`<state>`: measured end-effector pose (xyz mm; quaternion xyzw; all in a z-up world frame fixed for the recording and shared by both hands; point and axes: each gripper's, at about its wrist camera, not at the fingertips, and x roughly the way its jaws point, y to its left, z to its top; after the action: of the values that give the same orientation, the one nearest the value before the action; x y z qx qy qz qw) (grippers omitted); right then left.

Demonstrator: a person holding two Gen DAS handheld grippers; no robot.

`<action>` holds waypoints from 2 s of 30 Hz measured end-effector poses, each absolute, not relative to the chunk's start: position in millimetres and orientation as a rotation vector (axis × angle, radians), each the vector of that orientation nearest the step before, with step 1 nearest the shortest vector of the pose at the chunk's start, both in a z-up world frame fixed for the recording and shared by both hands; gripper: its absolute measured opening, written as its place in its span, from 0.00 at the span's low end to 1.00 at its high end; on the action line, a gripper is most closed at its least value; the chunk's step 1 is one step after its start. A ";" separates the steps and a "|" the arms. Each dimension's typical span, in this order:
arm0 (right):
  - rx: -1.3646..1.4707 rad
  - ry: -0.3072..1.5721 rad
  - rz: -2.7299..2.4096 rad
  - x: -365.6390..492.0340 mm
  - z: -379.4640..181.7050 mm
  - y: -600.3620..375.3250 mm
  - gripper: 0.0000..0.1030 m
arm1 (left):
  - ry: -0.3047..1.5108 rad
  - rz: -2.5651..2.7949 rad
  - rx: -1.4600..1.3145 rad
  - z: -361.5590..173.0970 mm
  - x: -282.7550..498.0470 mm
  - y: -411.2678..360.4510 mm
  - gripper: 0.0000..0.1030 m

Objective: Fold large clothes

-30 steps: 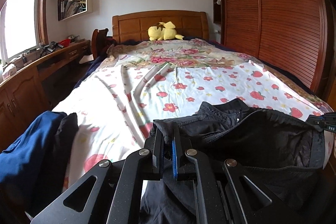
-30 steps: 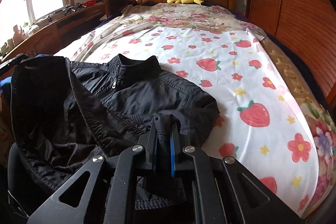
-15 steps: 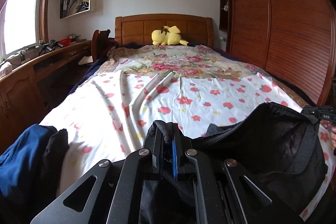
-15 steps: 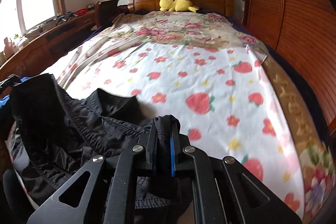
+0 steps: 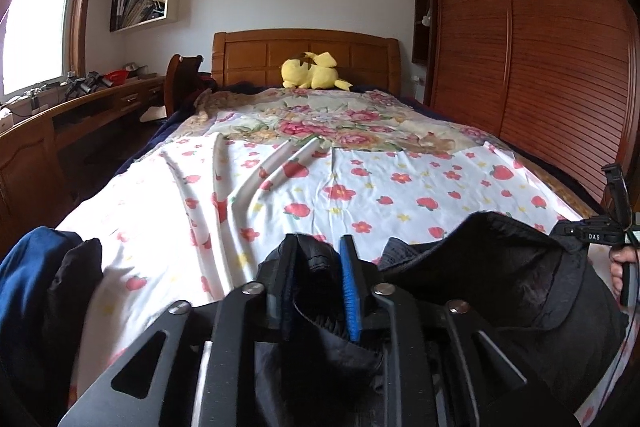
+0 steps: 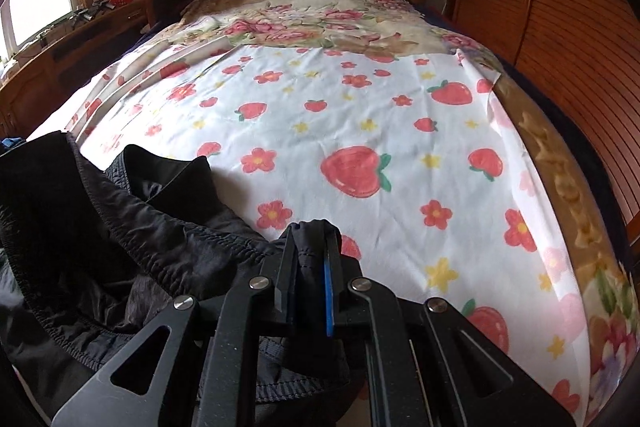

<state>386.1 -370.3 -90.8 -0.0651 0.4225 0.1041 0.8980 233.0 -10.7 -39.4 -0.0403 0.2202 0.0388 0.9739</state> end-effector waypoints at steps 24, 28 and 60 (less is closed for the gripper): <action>-0.265 0.854 0.423 373.5 -78.9 -206.6 0.47 | 0.521 -0.022 -0.050 -48.7 220.4 -4.3 0.49; -0.303 0.893 0.457 380.4 -94.7 -174.4 0.48 | 0.520 -0.029 -0.063 -50.1 217.8 -1.3 0.49; -0.383 1.166 0.583 402.7 -167.2 -132.3 0.36 | 0.536 -0.037 -0.068 -56.8 220.5 -6.0 0.49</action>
<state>402.7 -132.3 -167.2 -0.1773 0.5390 0.2695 0.7781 220.5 -6.0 -56.8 -0.0335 0.2646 -0.0181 0.9636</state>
